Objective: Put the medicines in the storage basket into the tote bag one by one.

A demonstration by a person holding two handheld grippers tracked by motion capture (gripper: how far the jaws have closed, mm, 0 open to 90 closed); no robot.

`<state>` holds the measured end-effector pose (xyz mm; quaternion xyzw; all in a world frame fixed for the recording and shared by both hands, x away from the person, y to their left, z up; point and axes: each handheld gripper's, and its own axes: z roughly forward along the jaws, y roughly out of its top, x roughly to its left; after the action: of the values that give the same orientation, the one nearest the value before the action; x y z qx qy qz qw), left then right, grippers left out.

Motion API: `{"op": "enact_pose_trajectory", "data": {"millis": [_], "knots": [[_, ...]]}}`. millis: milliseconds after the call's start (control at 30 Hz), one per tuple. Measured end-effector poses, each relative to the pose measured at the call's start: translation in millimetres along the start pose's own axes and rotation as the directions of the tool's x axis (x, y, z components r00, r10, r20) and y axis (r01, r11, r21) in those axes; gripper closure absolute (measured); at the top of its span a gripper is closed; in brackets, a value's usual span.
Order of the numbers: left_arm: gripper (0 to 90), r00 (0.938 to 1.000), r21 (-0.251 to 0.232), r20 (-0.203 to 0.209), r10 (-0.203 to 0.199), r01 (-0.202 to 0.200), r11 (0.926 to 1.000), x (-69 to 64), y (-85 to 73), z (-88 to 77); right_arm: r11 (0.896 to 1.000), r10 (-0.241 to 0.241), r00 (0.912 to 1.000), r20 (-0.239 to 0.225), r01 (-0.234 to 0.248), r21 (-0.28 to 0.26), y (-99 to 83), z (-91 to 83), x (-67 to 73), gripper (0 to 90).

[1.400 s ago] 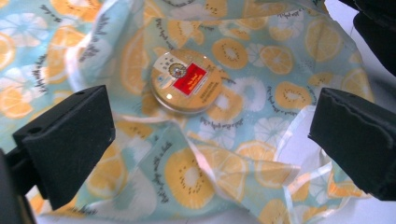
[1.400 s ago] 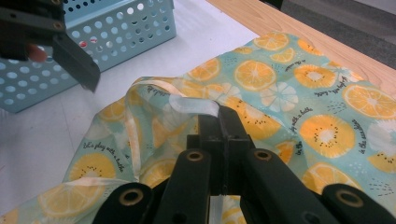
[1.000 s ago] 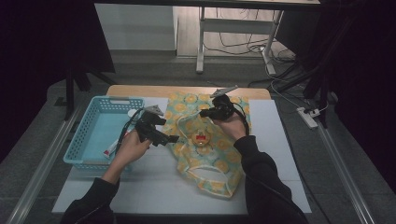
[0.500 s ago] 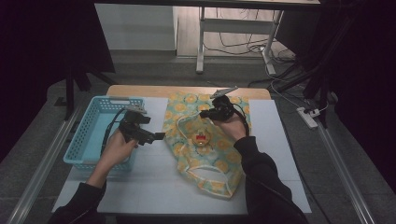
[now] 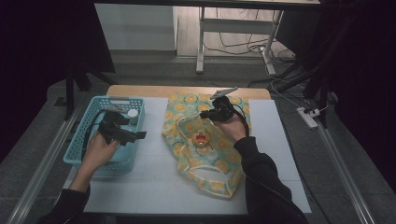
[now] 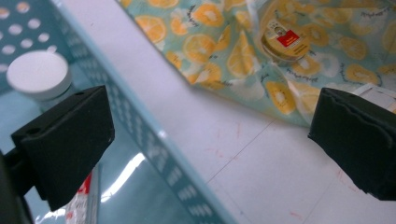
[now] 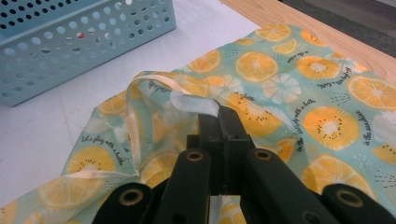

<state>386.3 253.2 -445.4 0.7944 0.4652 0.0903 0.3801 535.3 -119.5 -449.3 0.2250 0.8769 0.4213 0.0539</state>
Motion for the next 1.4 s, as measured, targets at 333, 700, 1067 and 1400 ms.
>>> {"op": "enact_pose_trajectory", "data": {"millis": [333, 700, 1067, 1400], "knots": [[0.0, 0.9975, 0.012, -0.069, -0.015, 0.016, 0.9998, 16.8, -14.1, -6.1, 1.0, -0.001, 1.0, 0.001, 0.001, 0.0, -0.4, -0.2, 0.1, 90.0], [0.0, 0.9906, 0.098, -0.135, -0.019, 0.033, 0.9947, 41.7, -31.5, 0.2, 1.0, 0.003, 1.0, -0.003, -0.003, 0.003, -2.5, 2.3, -0.5, 90.0], [0.2, 0.9896, 0.23, -0.144, 0.005, 0.028, 0.9729, 57.5, -33.7, 22.7, 1.0, 0.004, 1.0, -0.002, -0.004, 0.002, -3.3, 1.6, -0.3, 90.0], [17.4, 0.9846, 0.351, -0.174, 0.019, 0.044, 0.9355, 67.7, -35.1, 35.5, 1.0, 0.007, 1.0, -0.004, -0.007, 0.008, -6.7, 3.0, -1.4, 90.0]]}}
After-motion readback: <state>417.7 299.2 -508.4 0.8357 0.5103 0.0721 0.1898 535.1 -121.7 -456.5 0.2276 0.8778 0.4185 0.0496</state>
